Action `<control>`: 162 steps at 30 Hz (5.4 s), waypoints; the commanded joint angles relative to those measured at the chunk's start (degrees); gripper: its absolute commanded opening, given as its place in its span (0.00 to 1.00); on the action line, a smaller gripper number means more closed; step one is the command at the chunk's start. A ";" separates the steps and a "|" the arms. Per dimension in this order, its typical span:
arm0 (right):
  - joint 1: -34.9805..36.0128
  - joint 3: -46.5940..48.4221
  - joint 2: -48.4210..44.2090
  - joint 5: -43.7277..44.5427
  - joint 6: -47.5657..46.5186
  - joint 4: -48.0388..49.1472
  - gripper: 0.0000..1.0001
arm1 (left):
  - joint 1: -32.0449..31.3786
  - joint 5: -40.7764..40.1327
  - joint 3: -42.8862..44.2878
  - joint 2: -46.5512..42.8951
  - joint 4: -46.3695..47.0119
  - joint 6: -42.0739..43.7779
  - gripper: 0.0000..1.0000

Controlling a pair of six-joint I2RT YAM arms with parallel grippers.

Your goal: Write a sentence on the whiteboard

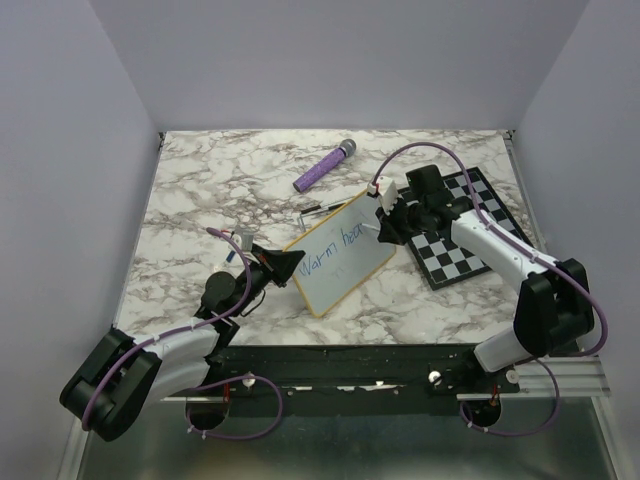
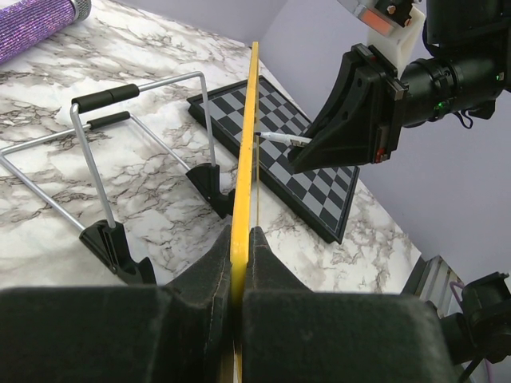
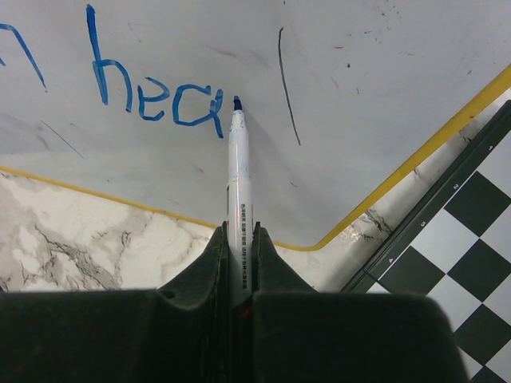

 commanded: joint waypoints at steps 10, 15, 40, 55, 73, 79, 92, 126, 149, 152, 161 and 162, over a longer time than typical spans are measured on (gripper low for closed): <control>-0.39 1.27 2.91 1.44 -1.03 -3.48 0.00 | -0.32 2.36 -0.05 -0.29 -0.71 2.18 0.00; -0.48 0.13 2.64 1.35 -2.00 -4.53 0.01 | -0.32 2.28 -0.23 -0.11 -0.71 2.18 0.00; -0.48 4.96 3.26 2.32 0.55 -2.87 0.01 | -0.32 2.54 0.04 0.06 -0.71 1.91 0.00; -1.80 2.24 -2.27 -7.25 -0.33 -1.90 0.00 | -0.32 2.36 -0.31 -0.90 -1.15 2.00 0.00; -3.55 -0.05 -6.41 -9.19 -0.77 -0.40 0.00 | -0.32 2.54 0.74 -0.99 -3.87 3.67 0.00; -5.58 -0.49 -7.11 -9.90 -2.61 -0.93 0.01 | -0.32 2.71 0.21 -1.87 -4.49 3.93 0.00; -5.66 0.13 -6.94 -10.69 -6.13 -3.74 0.01 | -0.32 3.77 0.48 -2.05 -4.32 3.85 0.00; -5.67 -0.66 -6.41 -11.48 -6.66 -3.13 0.01 | -0.32 3.86 0.92 -2.66 -5.19 3.32 0.00; -5.58 -0.75 -6.41 -11.39 -6.74 -3.22 0.00 | -0.32 3.59 0.65 -3.19 -5.37 3.23 0.00; -5.67 -0.84 -6.32 -11.39 -6.83 -3.22 0.01 | -0.32 3.51 0.57 -3.27 -5.46 3.14 0.00; -5.67 -0.84 -6.50 -11.30 -6.83 -3.22 0.00 | -0.23 3.24 0.39 -3.63 -5.81 3.06 0.00; -5.58 -0.84 -6.50 -11.39 -6.92 -3.22 0.00 | -0.31 3.16 0.48 -3.71 -5.81 3.05 0.00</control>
